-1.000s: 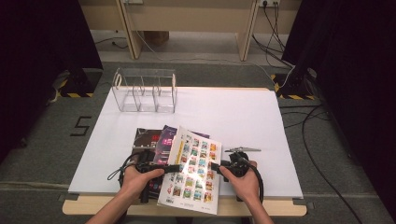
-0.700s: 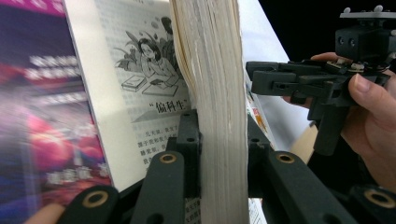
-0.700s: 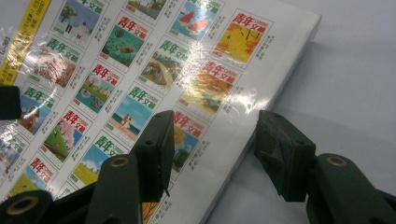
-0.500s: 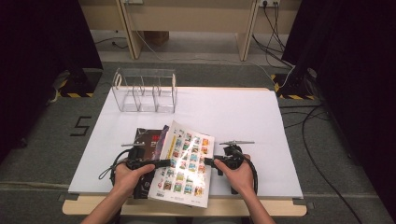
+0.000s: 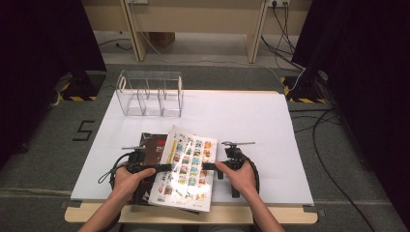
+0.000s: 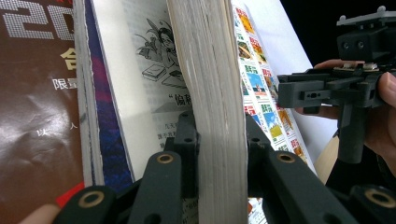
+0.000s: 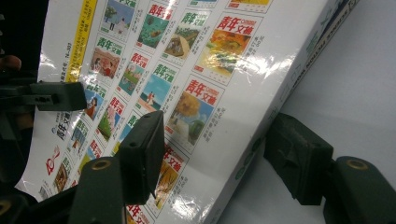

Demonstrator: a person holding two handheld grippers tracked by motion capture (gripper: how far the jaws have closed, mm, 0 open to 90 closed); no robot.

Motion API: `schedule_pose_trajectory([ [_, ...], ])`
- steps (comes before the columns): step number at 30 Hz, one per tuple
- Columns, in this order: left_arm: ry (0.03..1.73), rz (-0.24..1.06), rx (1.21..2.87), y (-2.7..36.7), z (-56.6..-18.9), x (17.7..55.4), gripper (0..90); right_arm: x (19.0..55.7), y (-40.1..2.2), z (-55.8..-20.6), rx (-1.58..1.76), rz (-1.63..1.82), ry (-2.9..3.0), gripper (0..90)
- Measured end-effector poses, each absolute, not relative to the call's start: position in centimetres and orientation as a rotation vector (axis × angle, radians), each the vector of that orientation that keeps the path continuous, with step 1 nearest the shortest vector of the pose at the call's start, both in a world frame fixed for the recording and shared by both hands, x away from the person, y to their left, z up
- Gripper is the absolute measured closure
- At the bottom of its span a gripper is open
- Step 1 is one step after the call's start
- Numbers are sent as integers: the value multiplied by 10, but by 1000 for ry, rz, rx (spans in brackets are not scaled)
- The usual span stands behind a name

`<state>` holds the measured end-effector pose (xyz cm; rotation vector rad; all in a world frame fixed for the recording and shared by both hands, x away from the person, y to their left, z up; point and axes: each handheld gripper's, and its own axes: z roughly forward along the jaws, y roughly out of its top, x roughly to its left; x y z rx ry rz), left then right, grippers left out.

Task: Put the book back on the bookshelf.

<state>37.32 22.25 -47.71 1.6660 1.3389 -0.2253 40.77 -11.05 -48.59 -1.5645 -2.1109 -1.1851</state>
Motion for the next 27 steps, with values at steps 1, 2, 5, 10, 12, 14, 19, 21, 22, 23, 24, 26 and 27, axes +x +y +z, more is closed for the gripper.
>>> schedule_pose_trajectory([
  [1,1339,-225,1666,222,-477,373,731,408,-111,-486,-1565,-1185,-2111,398],
  [2,1337,-215,1690,221,-475,375,729,408,-111,-484,-1569,-1182,-2120,421],
  [5,1331,-191,1731,218,-472,376,720,405,-111,-478,-1564,-1206,-2168,457],
  [10,1333,-172,1762,214,-469,379,704,398,-109,-461,-1559,-1247,-2253,524],
  [12,1335,-171,1763,213,-469,380,699,396,-107,-454,-1534,-1272,-2286,540],
  [14,1328,-162,1771,213,-468,380,699,395,-107,-449,-1508,-1294,-2297,552],
  [19,1346,-170,1752,216,-471,381,705,407,-110,-454,-1511,-1270,-2222,557],
  [21,1340,-161,1759,216,-470,381,705,413,-109,-460,-1521,-1239,-2216,549],
  [22,1337,-158,1762,215,-470,381,705,416,-108,-462,-1525,-1226,-2223,540],
  [23,1337,-156,1763,215,-470,381,705,417,-107,-464,-1535,-1221,-2213,533],
  [24,1335,-154,1761,215,-470,380,706,421,-107,-468,-1542,-1221,-2190,524],
  [26,1333,-153,1761,216,-470,380,706,423,-107,-470,-1545,-1230,-2181,520],
  [27,1334,-155,1762,216,-470,380,706,426,-105,-472,-1546,-1237,-2188,506],
])
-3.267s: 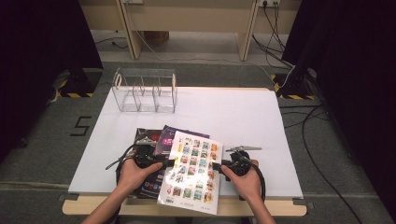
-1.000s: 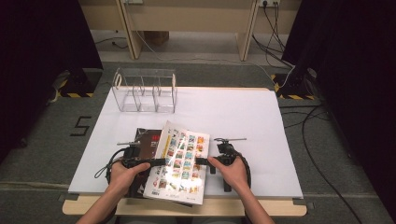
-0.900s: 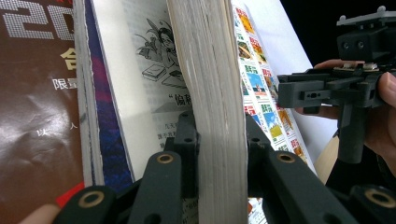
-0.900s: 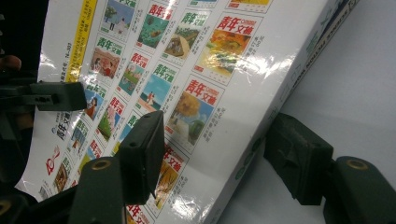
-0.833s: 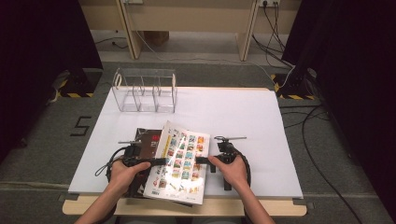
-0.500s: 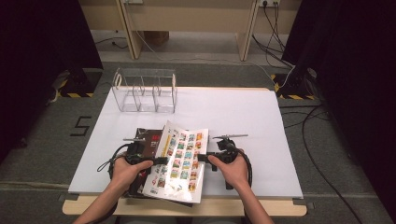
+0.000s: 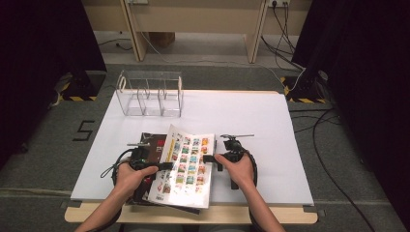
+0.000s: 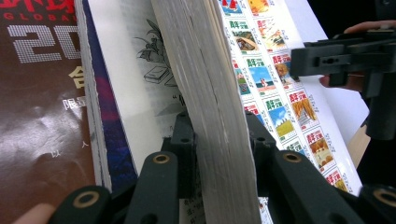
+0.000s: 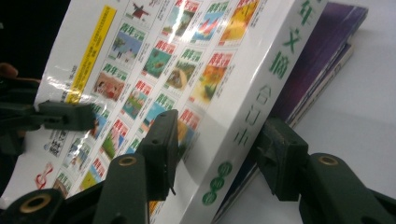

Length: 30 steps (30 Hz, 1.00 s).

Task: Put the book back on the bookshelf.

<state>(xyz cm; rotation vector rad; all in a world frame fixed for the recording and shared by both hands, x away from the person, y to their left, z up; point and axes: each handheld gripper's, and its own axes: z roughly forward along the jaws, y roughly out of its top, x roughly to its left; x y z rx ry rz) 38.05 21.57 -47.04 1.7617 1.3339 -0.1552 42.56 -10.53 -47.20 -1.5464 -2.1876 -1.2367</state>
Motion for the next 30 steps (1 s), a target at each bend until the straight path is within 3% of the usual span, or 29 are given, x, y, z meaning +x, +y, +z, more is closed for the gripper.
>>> schedule_pose_trajectory([
  [11,1308,-147,1787,215,-468,381,706,434,-101,-475,-1526,-1244,-2185,491],
  [16,1298,-139,1806,214,-466,382,703,436,-104,-476,-1509,-1259,-2166,522],
  [20,1297,-140,1821,215,-463,382,696,433,-104,-471,-1514,-1283,-2159,599],
  [23,1302,-131,1817,216,-460,382,611,434,-106,-464,-1495,-1286,-2134,637],
  [24,1308,-82,1840,217,-459,381,611,434,-106,-461,-1496,-1278,-2132,645],
  [26,1335,-8,1855,222,-458,378,523,434,-109,-458,-1514,-1288,-2100,672],
  [30,1353,43,1773,241,-451,373,519,436,-117,-454,-1545,-1338,-2012,716],
])
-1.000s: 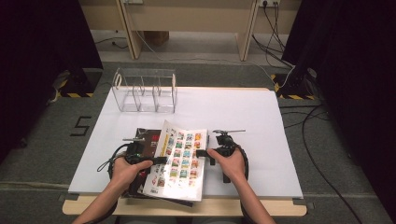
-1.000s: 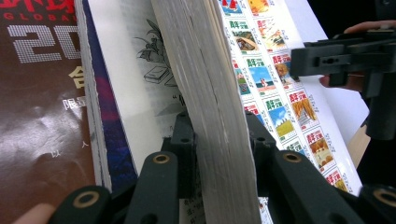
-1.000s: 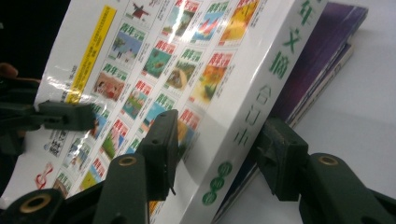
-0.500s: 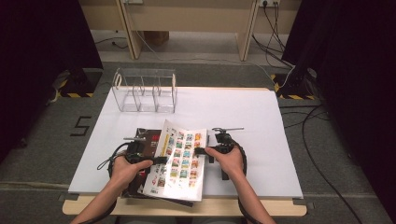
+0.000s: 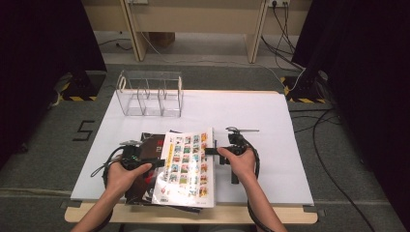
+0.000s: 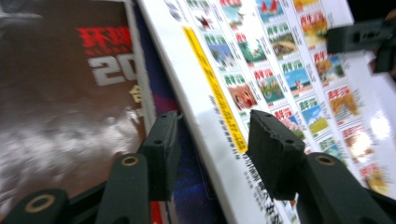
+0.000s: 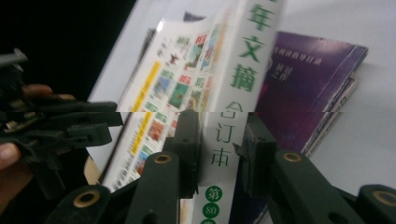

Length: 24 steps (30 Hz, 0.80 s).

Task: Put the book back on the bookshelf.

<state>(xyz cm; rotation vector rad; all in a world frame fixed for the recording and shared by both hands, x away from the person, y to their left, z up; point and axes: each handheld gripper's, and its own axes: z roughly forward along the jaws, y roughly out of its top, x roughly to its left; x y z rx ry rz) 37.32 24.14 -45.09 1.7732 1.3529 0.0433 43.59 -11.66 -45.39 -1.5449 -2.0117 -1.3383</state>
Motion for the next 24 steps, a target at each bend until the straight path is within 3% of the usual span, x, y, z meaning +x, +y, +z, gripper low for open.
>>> schedule_pose_trajectory([
  [14,1250,16,1785,226,-430,374,503,439,-107,-407,-1580,-1471,-2097,742],
  [24,1223,54,1771,223,-415,379,500,445,-92,-347,-1640,-1718,-2239,742],
])
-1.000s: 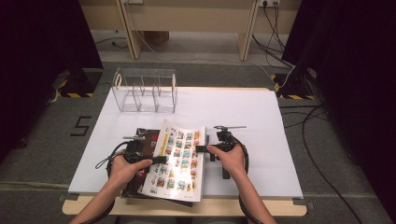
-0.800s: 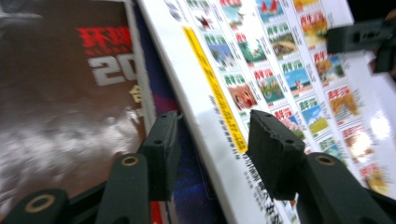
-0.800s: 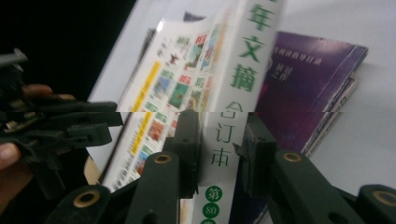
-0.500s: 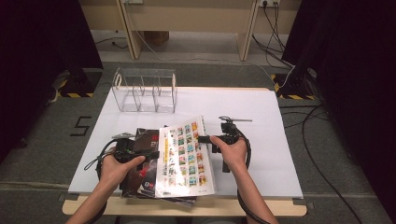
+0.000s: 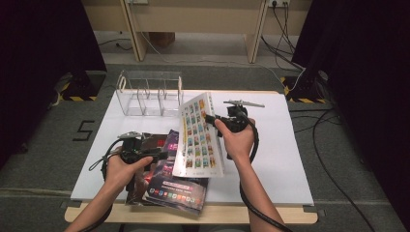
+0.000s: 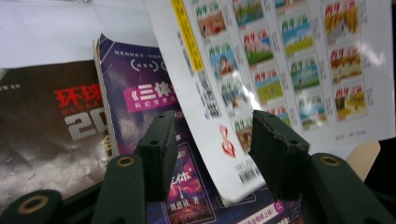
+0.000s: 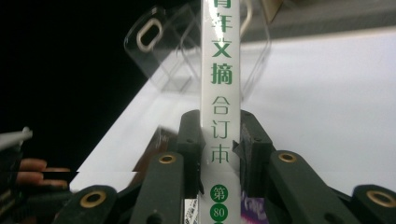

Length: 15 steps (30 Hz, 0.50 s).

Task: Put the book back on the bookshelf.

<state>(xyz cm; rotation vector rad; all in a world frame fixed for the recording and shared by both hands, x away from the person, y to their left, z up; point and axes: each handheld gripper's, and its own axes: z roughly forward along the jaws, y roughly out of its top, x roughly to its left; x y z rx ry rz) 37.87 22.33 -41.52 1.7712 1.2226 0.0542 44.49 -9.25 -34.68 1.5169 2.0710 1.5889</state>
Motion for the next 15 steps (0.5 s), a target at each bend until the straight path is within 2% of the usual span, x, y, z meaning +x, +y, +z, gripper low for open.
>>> schedule_pose_trajectory([
  [6,1213,84,1748,228,-404,383,498,454,-72,-314,1413,1658,1933,742],
  [15,1184,159,1711,224,-385,390,476,463,-37,-303,1345,1670,1813,742],
])
